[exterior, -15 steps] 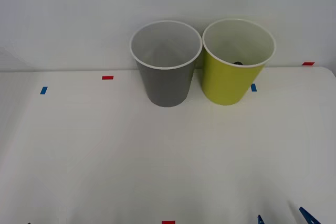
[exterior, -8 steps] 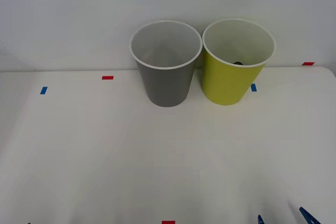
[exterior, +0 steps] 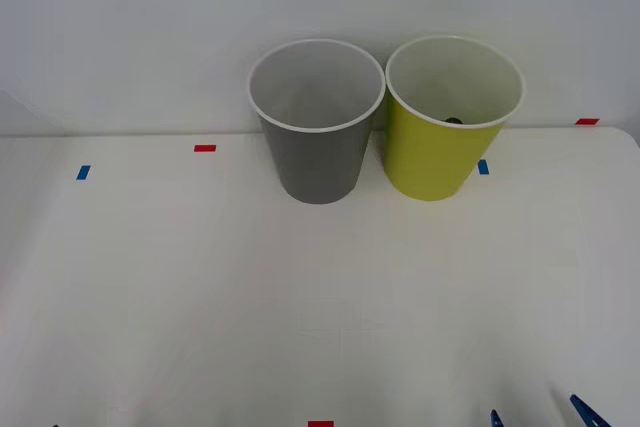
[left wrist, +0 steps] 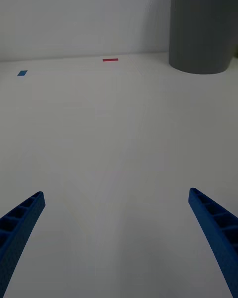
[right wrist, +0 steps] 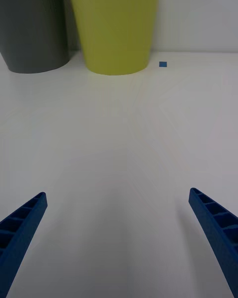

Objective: Put cans in the gray bin and PET bottles in the light green bin.

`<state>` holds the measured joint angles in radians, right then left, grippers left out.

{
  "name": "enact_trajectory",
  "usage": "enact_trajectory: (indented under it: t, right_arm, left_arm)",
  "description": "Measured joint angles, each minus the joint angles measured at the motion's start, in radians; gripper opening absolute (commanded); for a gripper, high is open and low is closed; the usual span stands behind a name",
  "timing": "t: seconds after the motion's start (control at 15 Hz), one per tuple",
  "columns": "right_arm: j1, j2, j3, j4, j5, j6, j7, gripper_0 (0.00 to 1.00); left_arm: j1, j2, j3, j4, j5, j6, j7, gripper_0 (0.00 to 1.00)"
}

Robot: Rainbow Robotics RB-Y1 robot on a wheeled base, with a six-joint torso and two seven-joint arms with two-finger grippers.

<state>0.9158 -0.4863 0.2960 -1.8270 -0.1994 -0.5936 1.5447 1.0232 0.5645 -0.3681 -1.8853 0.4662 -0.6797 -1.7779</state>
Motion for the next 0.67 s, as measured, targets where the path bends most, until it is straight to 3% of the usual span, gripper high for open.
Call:
enact_trajectory:
  t: [0.67]
  right_arm:
    - [0.000, 0.000, 0.000, 0.000, 0.000, 0.000, 0.000, 1.00]
  left_arm:
    - [0.000, 0.000, 0.000, 0.000, 0.000, 0.000, 0.000, 1.00]
